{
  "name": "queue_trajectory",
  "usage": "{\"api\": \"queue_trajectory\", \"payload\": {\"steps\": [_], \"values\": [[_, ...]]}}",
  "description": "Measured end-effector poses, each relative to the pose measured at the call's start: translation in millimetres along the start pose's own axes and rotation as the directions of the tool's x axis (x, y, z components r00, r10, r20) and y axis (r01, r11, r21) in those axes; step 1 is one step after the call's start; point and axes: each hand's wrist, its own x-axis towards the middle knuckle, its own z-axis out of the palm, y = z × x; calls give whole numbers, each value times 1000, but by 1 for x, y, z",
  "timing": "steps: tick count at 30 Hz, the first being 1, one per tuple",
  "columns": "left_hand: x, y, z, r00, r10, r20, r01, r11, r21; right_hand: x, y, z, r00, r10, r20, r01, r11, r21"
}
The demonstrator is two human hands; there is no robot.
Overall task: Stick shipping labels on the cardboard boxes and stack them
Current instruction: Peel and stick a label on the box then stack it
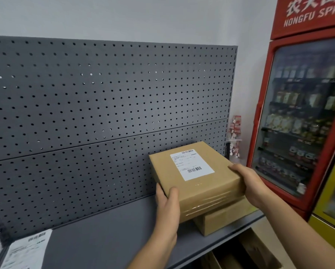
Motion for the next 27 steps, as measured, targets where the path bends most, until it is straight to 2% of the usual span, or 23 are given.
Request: {"api": "queue_trajectory", "payload": {"steps": [11,15,21,27], "values": [[25,-15,54,998,-10,63,6,997,72,44,-3,-51,1000,2,-7,-2,998,-59],[27,-21,64,996,-13,88,3,994,107,50,2,-62,998,43,-36,-44,998,-33],[32,-28,73,995,-6,100,-8,991,135,55,14,-72,999,40,-3,-40,999,18],[34,-33,72,996,31,89,-44,988,147,63,24,-78,998,-42,52,42,999,7]]}}
